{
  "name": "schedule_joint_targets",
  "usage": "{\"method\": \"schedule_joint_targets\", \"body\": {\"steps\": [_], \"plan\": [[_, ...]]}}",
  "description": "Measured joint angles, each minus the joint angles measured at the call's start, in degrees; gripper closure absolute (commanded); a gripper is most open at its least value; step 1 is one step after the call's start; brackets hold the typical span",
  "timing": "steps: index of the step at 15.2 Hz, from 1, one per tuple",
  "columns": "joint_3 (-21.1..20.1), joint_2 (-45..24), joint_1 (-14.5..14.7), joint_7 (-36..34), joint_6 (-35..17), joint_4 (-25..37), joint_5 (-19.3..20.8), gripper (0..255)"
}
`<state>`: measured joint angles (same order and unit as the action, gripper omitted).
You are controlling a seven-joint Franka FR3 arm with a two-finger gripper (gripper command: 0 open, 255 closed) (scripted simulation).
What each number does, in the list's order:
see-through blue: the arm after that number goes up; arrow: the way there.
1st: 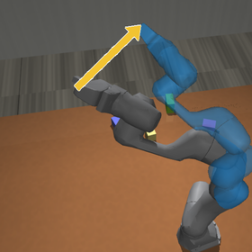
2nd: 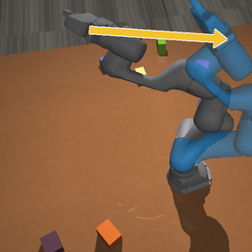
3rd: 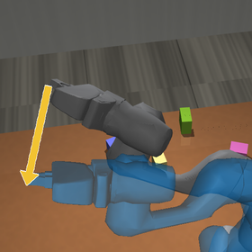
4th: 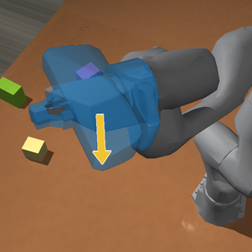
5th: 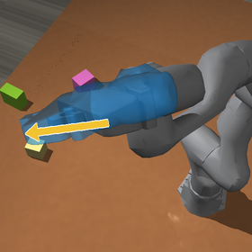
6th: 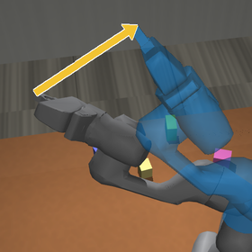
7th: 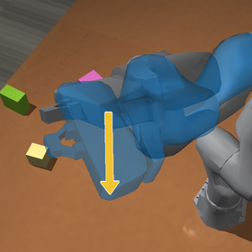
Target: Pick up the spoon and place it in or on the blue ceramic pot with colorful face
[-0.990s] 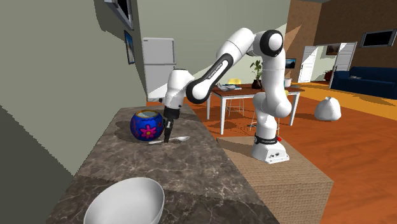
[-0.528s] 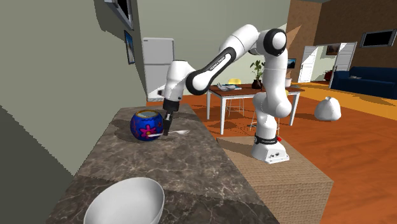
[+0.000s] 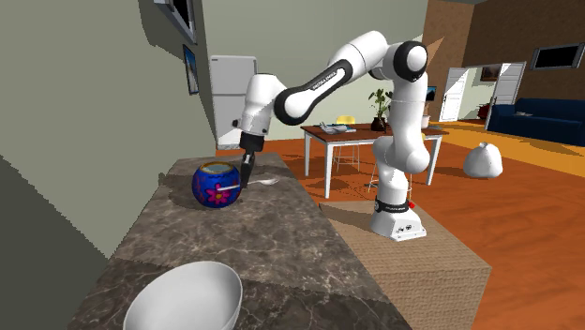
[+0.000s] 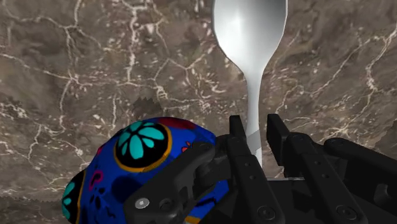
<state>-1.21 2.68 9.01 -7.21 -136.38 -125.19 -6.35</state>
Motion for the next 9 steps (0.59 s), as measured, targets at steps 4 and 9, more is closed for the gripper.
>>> {"method": "schedule_joint_targets", "body": {"steps": [4,9], "plan": [[0.02,0.99,-0.04,-0.39,3.03,2.05,0.29,255],[-0.02,2.41,-0.04,-0.93,6.72,4.35,0.59,255]]}}
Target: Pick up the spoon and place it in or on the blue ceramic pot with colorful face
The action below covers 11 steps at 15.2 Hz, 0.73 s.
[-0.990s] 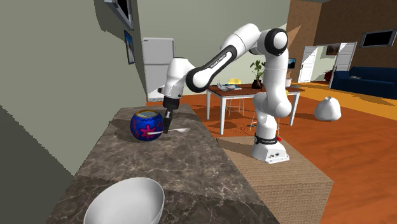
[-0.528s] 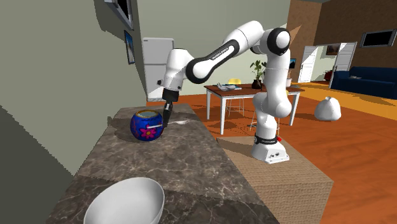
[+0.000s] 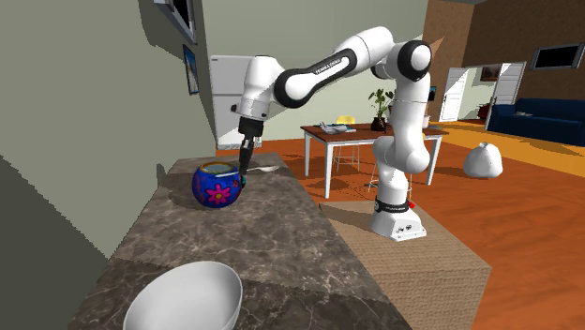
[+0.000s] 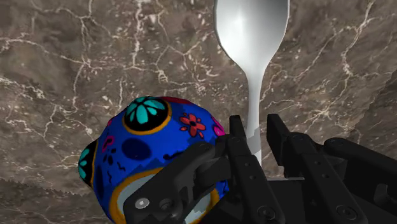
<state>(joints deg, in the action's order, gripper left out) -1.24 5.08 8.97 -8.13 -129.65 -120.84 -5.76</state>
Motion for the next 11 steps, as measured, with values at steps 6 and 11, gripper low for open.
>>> {"method": "schedule_joint_targets", "body": {"steps": [6,11], "plan": [[0.21,0.99,-0.2,-0.12,4.75,3.75,0.25,255],[0.11,1.72,-0.14,-0.7,8.5,6.79,0.49,255]]}}
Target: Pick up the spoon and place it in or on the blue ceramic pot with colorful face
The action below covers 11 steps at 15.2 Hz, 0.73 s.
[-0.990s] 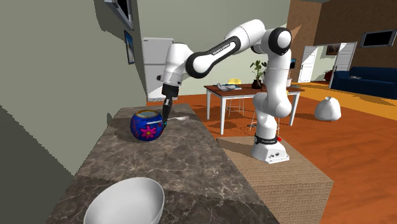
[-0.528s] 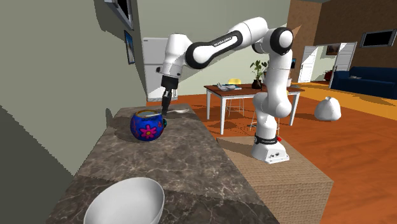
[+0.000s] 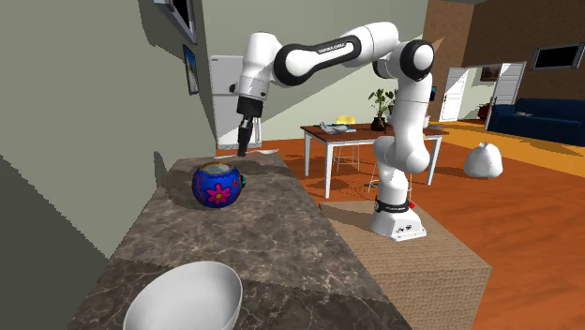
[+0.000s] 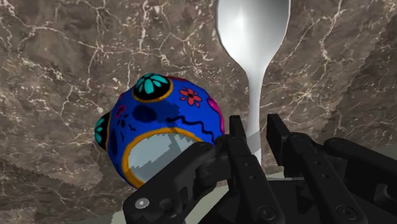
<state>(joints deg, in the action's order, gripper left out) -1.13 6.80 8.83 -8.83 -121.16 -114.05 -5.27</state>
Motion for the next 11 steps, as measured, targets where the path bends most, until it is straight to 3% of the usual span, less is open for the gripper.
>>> {"method": "schedule_joint_targets", "body": {"steps": [4,11], "plan": [[0.24,-0.62,-0.19,0.21,2.33,2.92,0.04,255],[3.1,-12.28,-2.87,5.73,6.74,18.44,-1.29,255]]}}
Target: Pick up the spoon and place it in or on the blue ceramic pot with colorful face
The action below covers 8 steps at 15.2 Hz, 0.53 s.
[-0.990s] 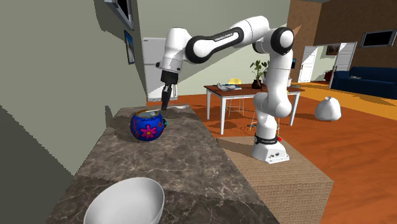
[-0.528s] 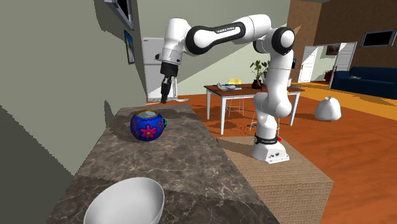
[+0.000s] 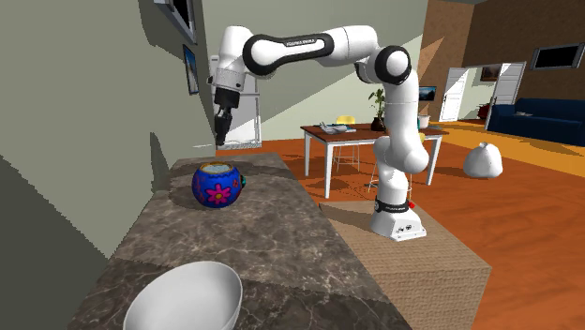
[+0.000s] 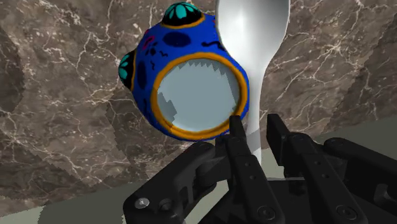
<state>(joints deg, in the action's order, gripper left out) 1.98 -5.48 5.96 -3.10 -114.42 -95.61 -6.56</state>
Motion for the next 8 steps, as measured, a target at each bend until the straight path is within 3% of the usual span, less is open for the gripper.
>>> {"method": "schedule_joint_targets", "body": {"steps": [4,8], "plan": [[1.27,-9.04,-2.27,3.32,3.55,12.16,-1.33,255],[1.34,-10.47,-2.54,3.99,1.88,11.86,-1.61,255]]}}
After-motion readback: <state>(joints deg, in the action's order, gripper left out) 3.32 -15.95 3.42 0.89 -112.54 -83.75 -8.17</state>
